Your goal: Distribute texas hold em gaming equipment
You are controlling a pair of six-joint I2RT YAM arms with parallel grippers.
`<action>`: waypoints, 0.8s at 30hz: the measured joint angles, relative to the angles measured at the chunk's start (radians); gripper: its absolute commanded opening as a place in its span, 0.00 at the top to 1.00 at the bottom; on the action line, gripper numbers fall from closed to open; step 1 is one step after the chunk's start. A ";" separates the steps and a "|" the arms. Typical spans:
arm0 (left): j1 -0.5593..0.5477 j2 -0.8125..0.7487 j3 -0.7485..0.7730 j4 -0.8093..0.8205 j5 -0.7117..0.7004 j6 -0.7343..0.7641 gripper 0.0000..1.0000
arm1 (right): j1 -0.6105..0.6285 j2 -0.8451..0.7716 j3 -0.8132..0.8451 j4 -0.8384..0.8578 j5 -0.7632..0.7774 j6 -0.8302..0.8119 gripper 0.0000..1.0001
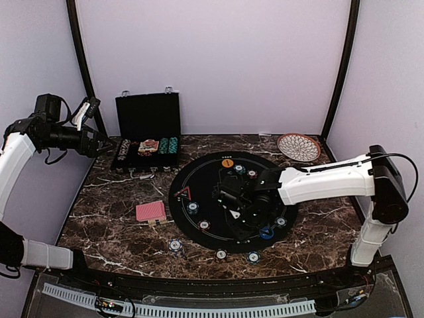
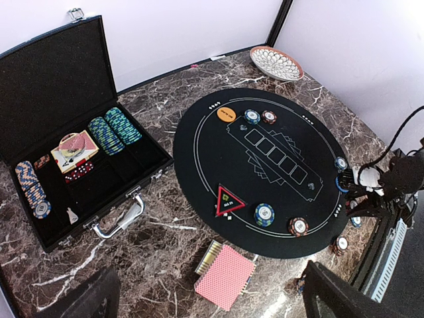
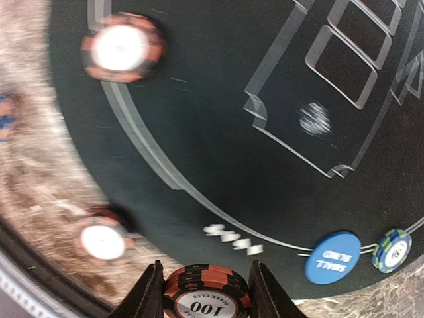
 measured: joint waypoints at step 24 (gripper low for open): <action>0.000 0.000 0.000 -0.018 0.000 0.000 0.01 | -0.098 0.027 -0.162 0.103 -0.005 -0.006 0.66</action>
